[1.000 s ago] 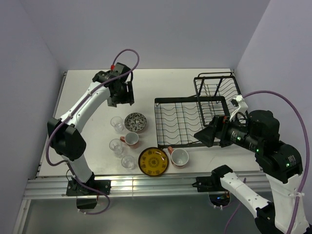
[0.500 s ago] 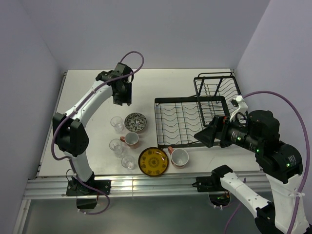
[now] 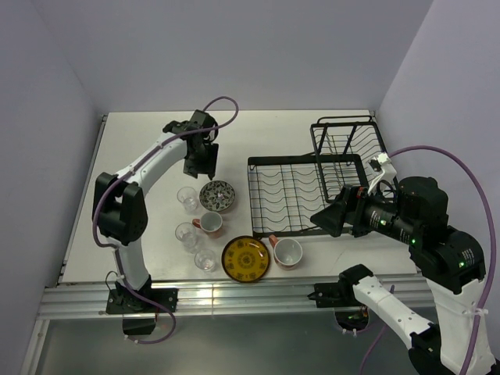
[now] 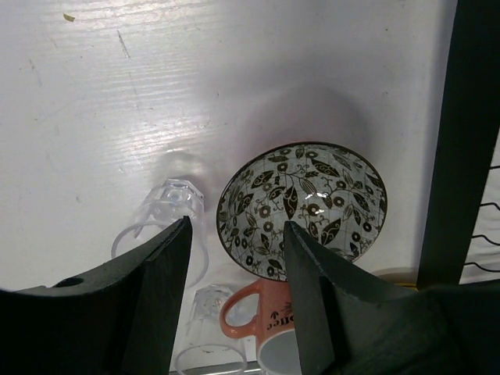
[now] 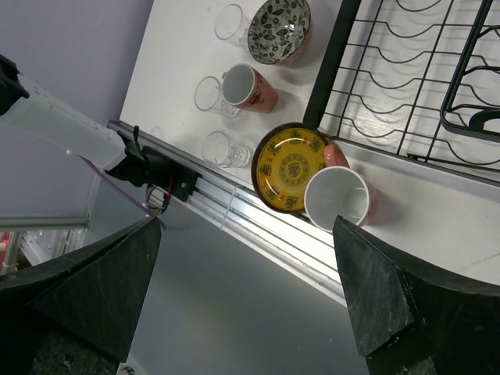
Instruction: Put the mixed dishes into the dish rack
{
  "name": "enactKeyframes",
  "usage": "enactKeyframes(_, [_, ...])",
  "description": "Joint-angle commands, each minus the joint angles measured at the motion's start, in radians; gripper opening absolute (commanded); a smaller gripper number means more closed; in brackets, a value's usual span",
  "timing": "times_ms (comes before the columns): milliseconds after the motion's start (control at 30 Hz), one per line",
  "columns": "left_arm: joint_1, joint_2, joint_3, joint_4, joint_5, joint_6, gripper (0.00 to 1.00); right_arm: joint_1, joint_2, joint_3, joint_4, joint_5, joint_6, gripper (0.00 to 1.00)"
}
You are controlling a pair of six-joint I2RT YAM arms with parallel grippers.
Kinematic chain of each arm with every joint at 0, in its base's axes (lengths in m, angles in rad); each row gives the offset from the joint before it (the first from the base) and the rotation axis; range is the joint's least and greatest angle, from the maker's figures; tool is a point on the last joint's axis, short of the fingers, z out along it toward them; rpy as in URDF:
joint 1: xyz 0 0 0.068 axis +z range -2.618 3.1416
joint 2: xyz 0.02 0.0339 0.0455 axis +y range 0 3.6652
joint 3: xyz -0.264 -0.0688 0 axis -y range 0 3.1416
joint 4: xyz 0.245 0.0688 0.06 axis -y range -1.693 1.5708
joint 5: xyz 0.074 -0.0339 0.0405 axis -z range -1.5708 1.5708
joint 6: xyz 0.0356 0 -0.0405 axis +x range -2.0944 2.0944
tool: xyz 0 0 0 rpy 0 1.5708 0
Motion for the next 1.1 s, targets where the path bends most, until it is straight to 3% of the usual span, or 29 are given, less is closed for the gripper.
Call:
enactKeyframes(0, [-0.003, 0.03, 0.0, 0.029, 0.019, 0.053, 0.56, 0.007, 0.009, 0.027, 0.03, -0.014, 0.012, 0.98])
enactKeyframes(700, [-0.001, 0.18, 0.003, 0.055, 0.055, 0.113, 0.45, 0.007, -0.007, 0.015, 0.045, -0.004, 0.05, 0.97])
enactKeyframes(900, [0.002, 0.192, 0.014, 0.054, 0.055, 0.12, 0.31, 0.007, -0.011, -0.002, 0.055, -0.008, 0.056, 0.97])
enactKeyframes(1067, [0.01, 0.195, 0.031, 0.054, 0.055, 0.111, 0.0, 0.007, -0.005, 0.004, 0.055, -0.007, 0.055, 0.97])
